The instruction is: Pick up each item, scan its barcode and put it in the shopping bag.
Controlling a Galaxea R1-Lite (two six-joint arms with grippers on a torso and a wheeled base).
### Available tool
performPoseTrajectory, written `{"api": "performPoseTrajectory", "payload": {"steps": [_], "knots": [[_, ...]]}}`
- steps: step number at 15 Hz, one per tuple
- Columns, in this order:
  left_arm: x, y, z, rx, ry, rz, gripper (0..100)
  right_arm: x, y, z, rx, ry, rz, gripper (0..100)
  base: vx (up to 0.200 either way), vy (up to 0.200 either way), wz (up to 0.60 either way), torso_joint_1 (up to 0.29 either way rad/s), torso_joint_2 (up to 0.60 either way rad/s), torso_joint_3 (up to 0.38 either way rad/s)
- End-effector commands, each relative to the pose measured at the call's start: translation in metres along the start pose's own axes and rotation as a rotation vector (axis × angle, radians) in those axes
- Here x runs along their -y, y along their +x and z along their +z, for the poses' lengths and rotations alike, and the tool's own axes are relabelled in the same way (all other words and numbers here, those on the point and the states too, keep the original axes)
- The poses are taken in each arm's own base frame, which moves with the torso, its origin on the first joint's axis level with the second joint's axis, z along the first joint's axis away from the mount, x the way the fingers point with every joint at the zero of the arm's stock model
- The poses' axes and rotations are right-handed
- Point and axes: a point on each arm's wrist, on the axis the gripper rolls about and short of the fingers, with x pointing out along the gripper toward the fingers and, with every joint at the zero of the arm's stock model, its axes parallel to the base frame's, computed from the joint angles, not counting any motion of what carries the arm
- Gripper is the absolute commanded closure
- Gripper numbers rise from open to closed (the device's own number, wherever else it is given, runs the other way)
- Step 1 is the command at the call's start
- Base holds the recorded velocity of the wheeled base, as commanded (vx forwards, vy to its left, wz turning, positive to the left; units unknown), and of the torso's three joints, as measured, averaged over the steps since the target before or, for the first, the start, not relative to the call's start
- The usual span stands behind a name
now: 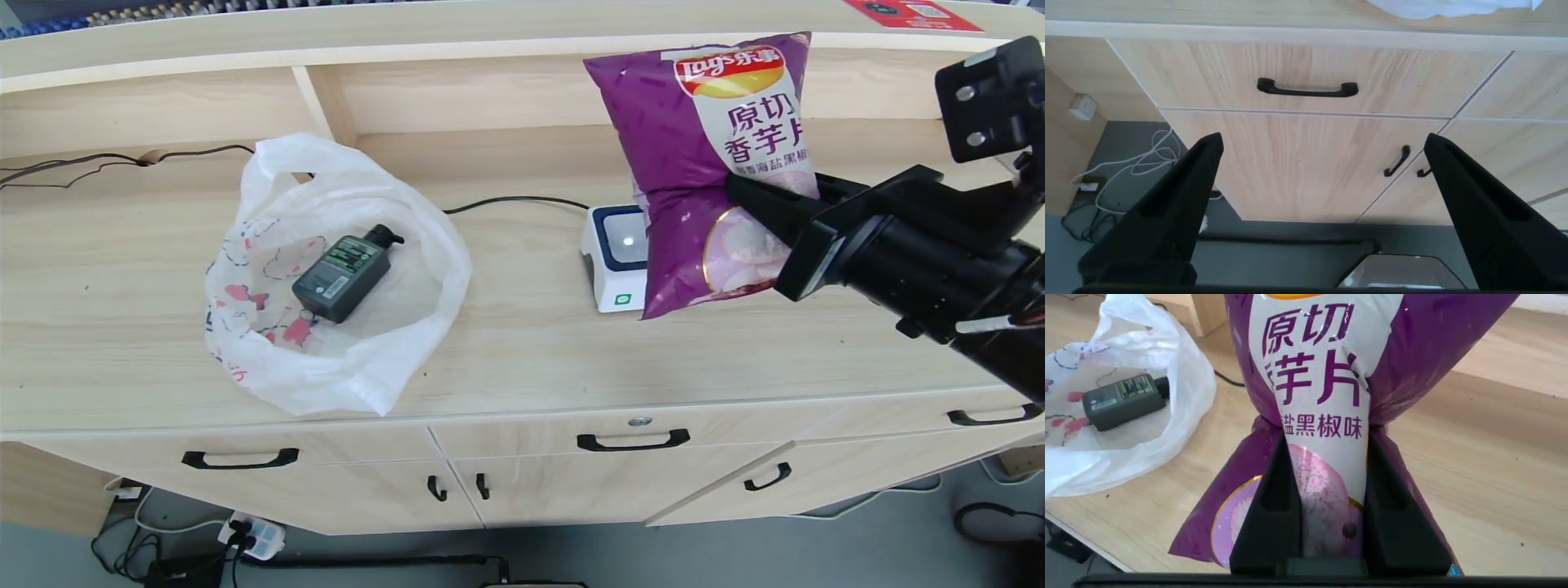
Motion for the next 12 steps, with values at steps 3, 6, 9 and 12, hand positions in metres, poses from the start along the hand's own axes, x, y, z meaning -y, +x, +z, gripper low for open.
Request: {"api": "performPoseTrajectory", "payload": {"steps": [3, 6, 9, 12], "knots": [[0.000, 0.000, 0.000, 0.001, 0.000, 0.001, 0, 0.015, 0.017, -0.014, -0.038, -0.084, -0.057, 100, 0.000, 0.200, 0.00, 0.004, 0.00, -0.002], [0.000, 0.000, 0.000, 0.004, 0.001, -0.001, 0, 0.021, 0.022, -0.021, -0.066, -0.170, -0.076, 100, 0.000, 0.067, 0.00, 0.001, 0.00, -0.001], [0.000, 0.000, 0.001, 0.007, 0.001, 0.001, 0, 0.029, 0.031, -0.037, -0.089, -0.192, -0.106, 100, 0.000, 0.000, 0.00, 0.000, 0.00, 0.000], [0.000, 0.000, 0.001, 0.010, 0.001, 0.001, 0, 0.046, 0.031, -0.040, -0.094, -0.236, -0.167, 100, 0.000, 0.000, 0.00, 0.000, 0.00, 0.000]]}}
